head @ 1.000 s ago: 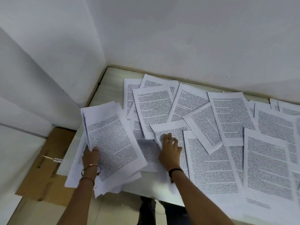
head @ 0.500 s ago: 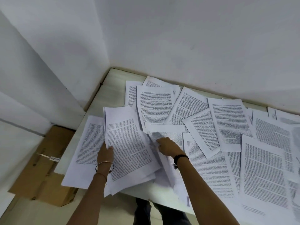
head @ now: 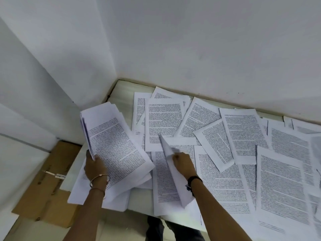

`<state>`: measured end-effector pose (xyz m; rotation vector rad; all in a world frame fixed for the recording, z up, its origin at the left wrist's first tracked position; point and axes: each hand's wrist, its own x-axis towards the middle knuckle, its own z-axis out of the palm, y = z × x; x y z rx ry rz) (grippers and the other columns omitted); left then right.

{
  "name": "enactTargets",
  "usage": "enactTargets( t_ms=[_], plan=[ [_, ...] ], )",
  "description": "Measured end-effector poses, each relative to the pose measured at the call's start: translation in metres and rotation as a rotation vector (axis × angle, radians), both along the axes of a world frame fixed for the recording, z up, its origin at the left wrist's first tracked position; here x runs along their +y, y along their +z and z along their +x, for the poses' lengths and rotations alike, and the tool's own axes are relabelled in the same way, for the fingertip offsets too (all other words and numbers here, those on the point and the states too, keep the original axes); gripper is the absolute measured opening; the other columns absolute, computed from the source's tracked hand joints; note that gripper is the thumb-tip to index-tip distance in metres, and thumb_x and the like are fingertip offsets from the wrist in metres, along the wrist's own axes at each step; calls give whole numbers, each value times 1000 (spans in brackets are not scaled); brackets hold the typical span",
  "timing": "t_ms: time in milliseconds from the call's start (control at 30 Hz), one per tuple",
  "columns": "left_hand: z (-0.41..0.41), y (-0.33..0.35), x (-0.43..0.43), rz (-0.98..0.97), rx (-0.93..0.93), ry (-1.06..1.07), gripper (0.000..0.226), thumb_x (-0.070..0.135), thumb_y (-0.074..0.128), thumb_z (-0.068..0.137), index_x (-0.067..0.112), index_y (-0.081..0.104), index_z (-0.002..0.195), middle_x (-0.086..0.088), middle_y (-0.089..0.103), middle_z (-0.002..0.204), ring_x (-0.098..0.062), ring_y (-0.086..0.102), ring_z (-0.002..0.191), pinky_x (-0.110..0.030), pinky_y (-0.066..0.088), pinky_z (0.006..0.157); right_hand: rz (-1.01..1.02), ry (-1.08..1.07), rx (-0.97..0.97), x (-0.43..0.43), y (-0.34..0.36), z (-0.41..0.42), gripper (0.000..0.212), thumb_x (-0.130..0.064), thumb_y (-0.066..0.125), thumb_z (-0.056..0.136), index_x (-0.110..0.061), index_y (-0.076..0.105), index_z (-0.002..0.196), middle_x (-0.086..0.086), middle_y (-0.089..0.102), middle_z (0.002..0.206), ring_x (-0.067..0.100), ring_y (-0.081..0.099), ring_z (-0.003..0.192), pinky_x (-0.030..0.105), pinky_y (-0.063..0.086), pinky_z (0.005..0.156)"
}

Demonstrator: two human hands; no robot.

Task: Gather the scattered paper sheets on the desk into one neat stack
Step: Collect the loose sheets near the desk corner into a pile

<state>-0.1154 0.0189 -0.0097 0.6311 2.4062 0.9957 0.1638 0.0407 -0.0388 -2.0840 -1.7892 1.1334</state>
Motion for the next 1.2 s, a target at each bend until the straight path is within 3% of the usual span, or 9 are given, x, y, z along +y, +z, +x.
enactTargets(
  t_ms=[100,267,433,567,667,800,1000,1133,1200],
  plan=[
    [3,-1,5,-69,-101,-88,46,10,41,95,0,37,139,-26,44,140,-42,42,127,-44,33,105,176,-113,29,6,14,-3,42,-12,43,97,-12,39,56,-3,41,54,6,37,48,17,21,43],
    [27,-22,11,-258,-379,-373,42,6,55,90,-8,47,128,-28,55,127,-40,54,114,-40,42,97,279,109,102,18,38,-42,31,-23,41,94,-7,52,69,15,58,76,28,55,68,30,36,58],
    [58,-27,4,-228,-634,-451,15,10,52,93,5,61,103,-15,60,110,-25,54,99,-32,41,89,175,279,140,1,26,-84,34,-28,44,97,0,62,92,17,57,83,35,58,81,39,48,66],
    [71,-16,-1,10,-879,-307,45,43,34,98,19,42,134,1,50,122,-18,48,115,-33,36,102,-205,121,464,-8,19,-85,53,-47,45,97,2,63,106,9,64,95,22,65,85,35,56,75],
    [69,-26,-5,100,-854,-264,52,48,39,94,20,38,138,9,43,130,-13,43,121,-35,35,106,47,-4,261,-4,-2,-62,58,-53,38,97,-11,52,134,0,54,131,14,49,120,32,38,105],
    [69,-47,-6,-38,-770,-359,42,11,65,84,2,54,124,-16,57,128,-24,59,107,-27,48,93,45,-114,-153,0,-30,-15,65,-52,42,89,-9,39,138,13,42,137,30,40,123,45,43,97],
    [73,-52,-1,-51,-830,-289,45,3,68,80,-4,55,123,-20,59,124,-33,58,114,-40,42,104,90,-172,-250,3,-35,6,58,-46,41,93,-6,41,135,15,46,131,31,44,118,42,43,93],
    [72,-58,-1,-95,-864,-328,43,-2,64,82,-6,53,123,-23,57,124,-27,58,99,-34,47,93,-44,46,76,0,-36,2,58,-24,48,95,-8,28,147,14,38,145,28,37,132,33,33,104],
    [73,-56,2,-81,-852,-320,41,-6,59,84,-9,51,124,-24,56,125,-26,58,95,-34,51,89,-24,45,133,-1,-28,1,69,-48,43,93,-12,25,149,10,42,142,26,40,130,35,34,103]
  ],
)
